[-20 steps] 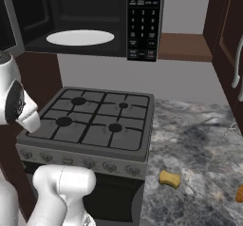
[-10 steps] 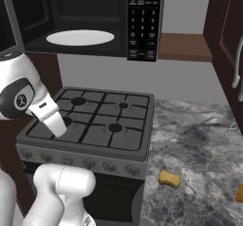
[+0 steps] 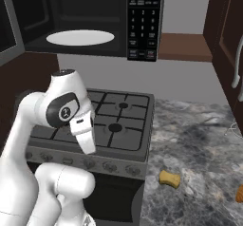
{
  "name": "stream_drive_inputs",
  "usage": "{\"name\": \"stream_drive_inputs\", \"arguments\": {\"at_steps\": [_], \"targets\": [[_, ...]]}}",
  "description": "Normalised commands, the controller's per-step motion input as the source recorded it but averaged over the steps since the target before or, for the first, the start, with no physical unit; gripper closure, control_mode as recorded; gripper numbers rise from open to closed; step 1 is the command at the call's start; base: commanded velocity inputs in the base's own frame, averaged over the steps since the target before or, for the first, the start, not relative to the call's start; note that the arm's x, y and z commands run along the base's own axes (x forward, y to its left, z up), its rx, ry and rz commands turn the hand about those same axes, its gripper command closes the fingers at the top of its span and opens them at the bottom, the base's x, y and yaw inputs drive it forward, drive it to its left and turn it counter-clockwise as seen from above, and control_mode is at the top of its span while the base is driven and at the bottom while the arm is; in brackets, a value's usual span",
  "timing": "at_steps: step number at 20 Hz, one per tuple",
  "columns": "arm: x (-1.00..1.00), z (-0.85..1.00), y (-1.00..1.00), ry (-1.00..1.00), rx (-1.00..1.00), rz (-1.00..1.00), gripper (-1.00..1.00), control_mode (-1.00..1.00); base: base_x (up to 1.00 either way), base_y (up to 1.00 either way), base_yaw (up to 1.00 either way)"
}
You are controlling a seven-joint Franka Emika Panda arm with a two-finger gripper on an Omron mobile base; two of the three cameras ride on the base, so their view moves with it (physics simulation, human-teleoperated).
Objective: Place the sponge inside the microwave to prepare for sanitizing.
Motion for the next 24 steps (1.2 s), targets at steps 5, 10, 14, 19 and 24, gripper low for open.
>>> {"name": "stream_drive_inputs", "arguments": {"at_steps": [5, 10, 14, 19, 24], "targets": [[0.62, -0.41, -1.0, 0.11, -0.01, -0.46, -1.0, -1.0, 0.0, 0.0, 0.0], [0.42, -0.29, -0.88, 0.06, 0.0, -0.25, -1.0, -1.0, 0.0, 0.0, 0.0], [0.16, -0.37, -0.81, 0.0, 0.14, -0.11, -1.0, -1.0, 0.0, 0.0, 0.0], [0.21, -0.45, -0.75, 0.0, 0.28, -0.08, -1.0, -1.0, 0.0, 0.0, 0.0], [0.28, -0.08, -0.33, 0.01, 0.11, 0.0, -1.0, -1.0, 0.0, 0.0, 0.0]]}}
